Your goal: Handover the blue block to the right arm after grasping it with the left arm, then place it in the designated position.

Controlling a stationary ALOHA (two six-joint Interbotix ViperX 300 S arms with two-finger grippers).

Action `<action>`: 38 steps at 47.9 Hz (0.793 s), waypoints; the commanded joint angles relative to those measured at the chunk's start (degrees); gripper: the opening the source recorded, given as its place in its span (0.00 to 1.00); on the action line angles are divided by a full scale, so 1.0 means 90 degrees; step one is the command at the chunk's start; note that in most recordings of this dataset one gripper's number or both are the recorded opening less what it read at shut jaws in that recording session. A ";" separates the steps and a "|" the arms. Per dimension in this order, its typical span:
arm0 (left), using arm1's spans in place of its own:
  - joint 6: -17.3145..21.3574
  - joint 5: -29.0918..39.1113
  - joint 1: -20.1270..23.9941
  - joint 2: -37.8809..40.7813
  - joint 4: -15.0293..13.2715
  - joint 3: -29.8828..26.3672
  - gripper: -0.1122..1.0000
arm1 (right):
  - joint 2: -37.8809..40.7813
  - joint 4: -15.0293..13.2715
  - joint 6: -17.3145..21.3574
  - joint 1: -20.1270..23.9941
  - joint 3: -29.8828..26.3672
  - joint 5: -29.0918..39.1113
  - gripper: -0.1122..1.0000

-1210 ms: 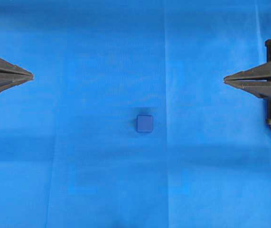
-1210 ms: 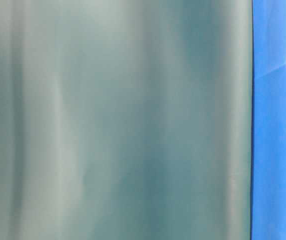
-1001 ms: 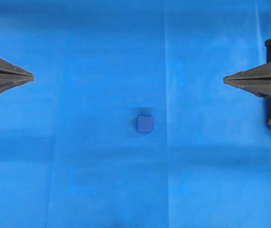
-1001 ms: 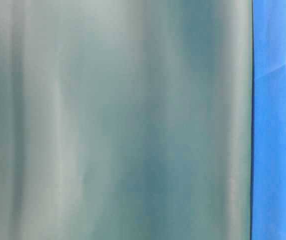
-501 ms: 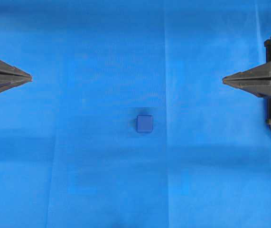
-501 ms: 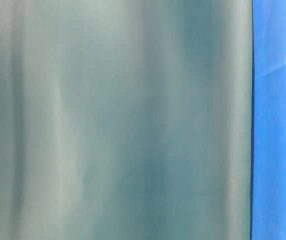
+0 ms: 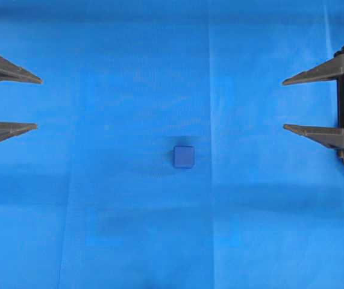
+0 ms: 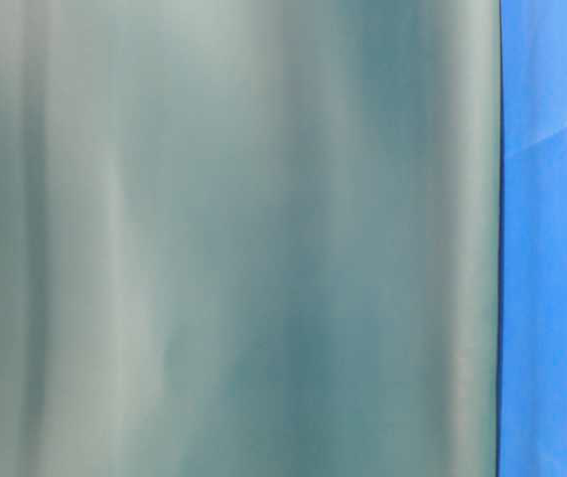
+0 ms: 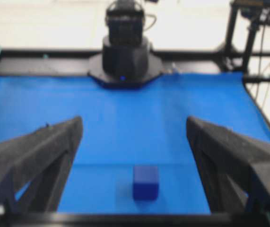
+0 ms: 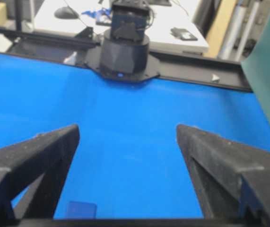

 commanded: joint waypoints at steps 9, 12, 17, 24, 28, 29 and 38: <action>0.0000 -0.0059 -0.0020 0.0010 0.0010 -0.0059 0.94 | 0.0039 0.0029 0.0010 0.0000 -0.0186 -0.0029 0.97; 0.0000 -0.0059 -0.0020 -0.0010 0.0000 -0.0059 0.94 | 0.0049 0.0029 0.0010 0.0000 -0.0186 -0.0029 0.97; 0.0000 -0.0068 -0.0020 0.0000 0.0010 -0.0068 0.94 | 0.0049 0.0029 0.0010 0.0000 -0.0186 -0.0029 0.97; -0.0010 -0.0186 -0.0020 0.0146 0.0010 -0.0078 0.94 | 0.0049 0.0020 0.0010 0.0000 -0.0195 -0.0039 0.97; -0.0020 -0.0342 -0.0020 0.0303 0.0000 -0.0117 0.94 | 0.0049 0.0029 0.0010 0.0000 -0.0195 -0.0059 0.97; -0.0020 -0.0391 -0.0020 0.0342 0.0010 -0.0127 0.94 | 0.0049 0.0029 0.0010 0.0000 -0.0195 -0.0059 0.97; -0.0020 -0.0771 -0.0020 0.0840 0.0010 -0.0322 0.94 | 0.0059 0.0020 0.0010 0.0000 -0.0195 -0.0059 0.97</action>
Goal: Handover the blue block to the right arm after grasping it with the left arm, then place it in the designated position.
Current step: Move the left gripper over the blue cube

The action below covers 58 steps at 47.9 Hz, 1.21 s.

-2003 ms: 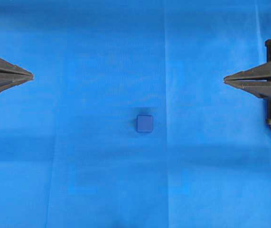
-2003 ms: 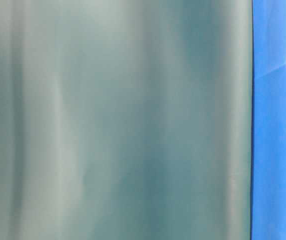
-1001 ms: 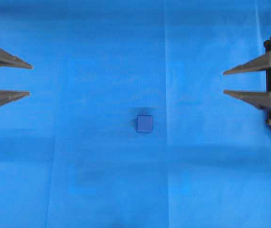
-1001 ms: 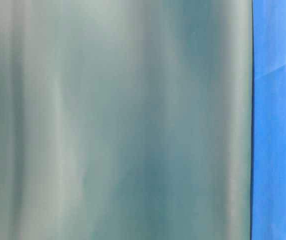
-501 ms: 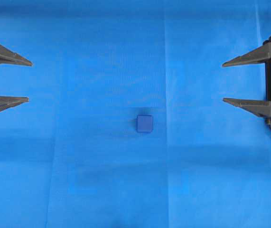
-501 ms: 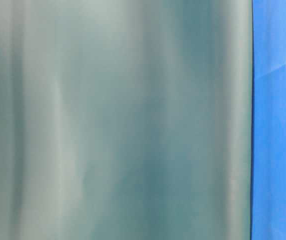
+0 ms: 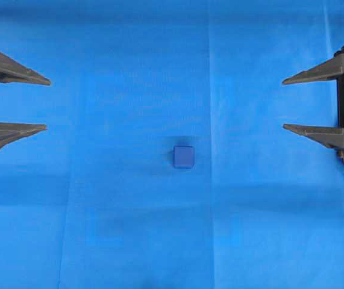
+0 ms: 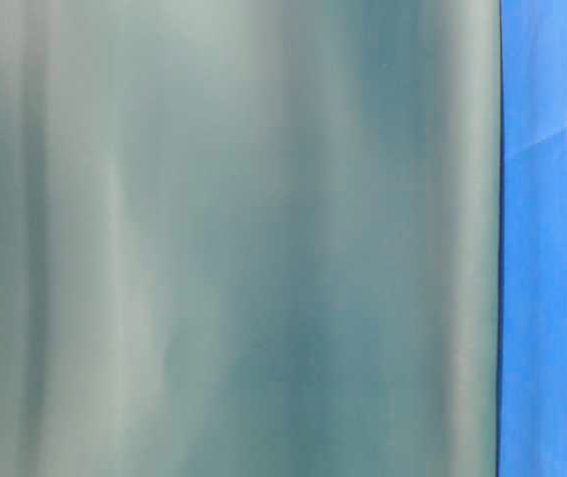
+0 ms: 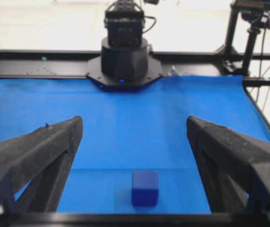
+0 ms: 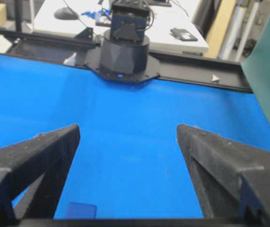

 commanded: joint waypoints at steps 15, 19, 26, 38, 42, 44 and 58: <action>-0.0010 -0.0342 -0.0020 0.1787 0.0010 -0.1240 0.94 | 0.0059 0.0010 0.0010 0.0000 -0.0225 -0.0059 0.97; 0.0000 -0.0410 -0.0020 0.2236 0.0000 -0.1563 0.94 | 0.0059 0.0010 0.0010 0.0000 -0.0225 -0.0059 0.97; -0.0010 -0.0479 -0.0020 0.3018 0.0010 -0.2158 0.94 | 0.0059 0.0020 0.0010 -0.0010 -0.0244 -0.0059 0.97; 0.0010 -0.0391 -0.0039 0.4121 0.0000 -0.3359 0.94 | 0.0059 0.0010 0.0010 -0.0020 -0.0264 -0.0059 0.97; 0.0020 -0.0332 -0.0039 0.4385 0.0000 -0.3672 0.94 | 0.0059 0.0010 0.0010 -0.0020 -0.0264 -0.0068 0.97; 0.0029 -0.0293 -0.0039 0.4502 0.0010 -0.3809 0.94 | 0.0059 0.0010 0.0010 -0.0020 -0.0264 -0.0068 0.97; 0.0098 0.0020 -0.0029 0.4971 0.0010 -0.4365 0.94 | 0.0078 0.0020 0.0010 -0.0020 -0.0273 -0.0068 0.97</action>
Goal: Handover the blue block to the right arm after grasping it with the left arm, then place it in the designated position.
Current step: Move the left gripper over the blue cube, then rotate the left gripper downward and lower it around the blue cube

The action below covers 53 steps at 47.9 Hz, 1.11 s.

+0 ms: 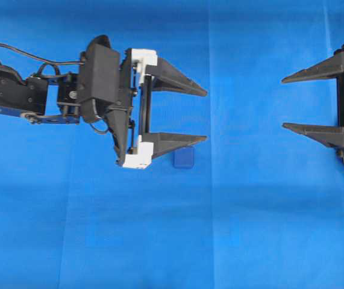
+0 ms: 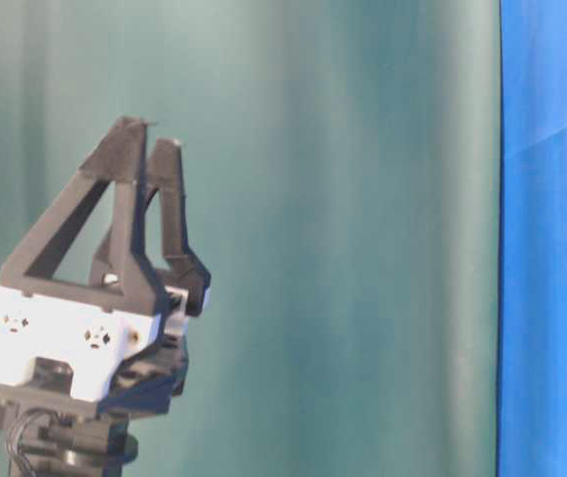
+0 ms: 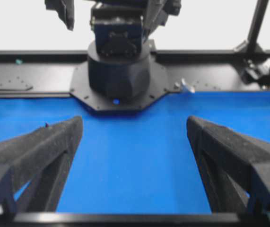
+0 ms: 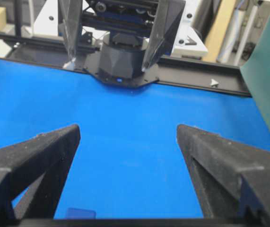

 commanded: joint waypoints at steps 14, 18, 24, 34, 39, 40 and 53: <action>-0.0039 0.0117 -0.0010 -0.0137 0.0020 -0.0107 0.94 | 0.0029 0.0029 0.0020 -0.0010 -0.0186 -0.0068 0.97; -0.0059 0.0391 -0.0020 -0.0127 0.0020 -0.0166 0.94 | 0.0029 0.0029 0.0020 -0.0010 -0.0195 -0.0068 0.97; -0.0078 0.1299 -0.0029 -0.0059 0.0020 -0.0420 0.94 | 0.0039 0.0029 0.0020 -0.0010 -0.0195 -0.0049 0.97; -0.0068 0.3398 -0.0068 0.0176 0.0020 -0.1260 0.94 | 0.0039 0.0029 0.0020 -0.0010 -0.0215 -0.0029 0.97; -0.0059 0.4395 -0.0068 0.0322 0.0020 -0.1719 0.94 | 0.0039 0.0029 0.0020 -0.0010 -0.0215 -0.0029 0.97; -0.0059 0.4570 -0.0068 0.0352 0.0020 -0.1807 0.94 | 0.0039 0.0020 0.0010 0.0000 -0.0205 -0.0020 0.97; -0.0029 0.6699 -0.0068 0.0928 0.0029 -0.2979 0.94 | 0.0059 0.0029 0.0020 -0.0010 -0.0225 0.0010 0.97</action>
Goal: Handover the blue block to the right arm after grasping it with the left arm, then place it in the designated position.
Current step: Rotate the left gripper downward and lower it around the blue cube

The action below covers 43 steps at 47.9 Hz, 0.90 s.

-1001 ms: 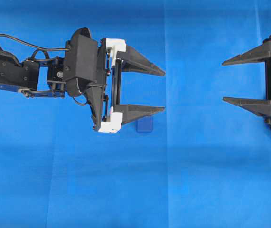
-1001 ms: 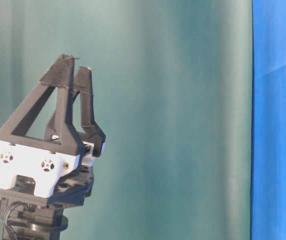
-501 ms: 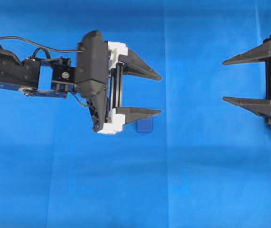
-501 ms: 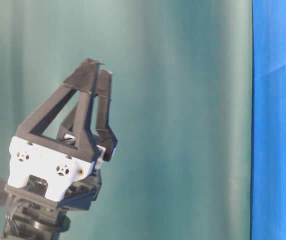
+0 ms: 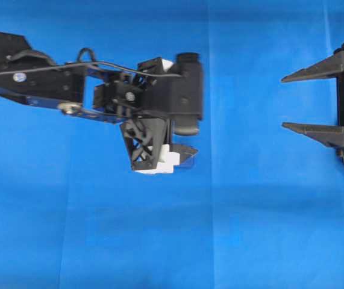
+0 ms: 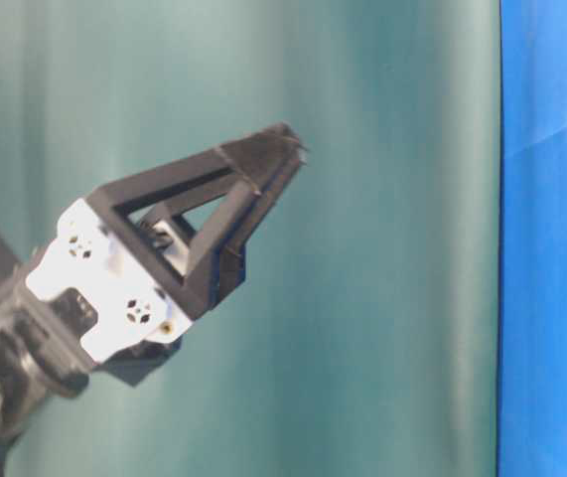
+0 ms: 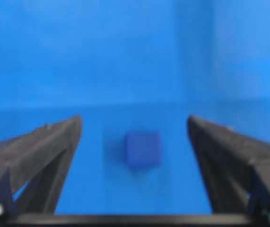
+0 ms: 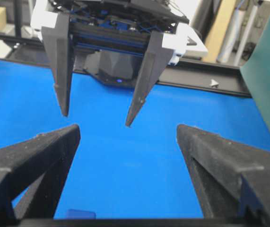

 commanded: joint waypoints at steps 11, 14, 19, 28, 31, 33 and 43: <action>-0.0010 0.1406 -0.0020 0.0332 0.0039 -0.1074 0.94 | 0.0059 0.0020 0.0010 -0.0010 -0.0205 0.0029 0.97; -0.0010 0.1406 -0.0020 0.0342 0.0039 -0.1094 0.94 | 0.0059 0.0010 0.0010 -0.0010 -0.0205 0.0039 0.97; -0.0020 0.1406 -0.0020 0.0342 0.0049 -0.1094 0.94 | 0.0088 0.0020 0.0010 -0.0010 -0.0205 0.0029 0.97; -0.0039 0.1406 -0.0029 0.0342 0.0039 -0.1084 0.94 | 0.0107 0.0010 0.0010 -0.0010 -0.0225 0.0039 0.97; -0.0039 0.1406 -0.0020 0.0342 0.0039 -0.1084 0.94 | 0.0117 0.0020 0.0010 -0.0010 -0.0234 0.0029 0.97; -0.0039 0.1406 -0.0020 0.0342 0.0049 -0.1084 0.94 | 0.0127 0.0020 0.0010 -0.0010 -0.0244 0.0039 0.97; -0.0039 0.1396 -0.0020 0.0342 0.0039 -0.1084 0.94 | 0.0176 0.0020 0.0010 -0.0010 -0.0254 0.0039 0.97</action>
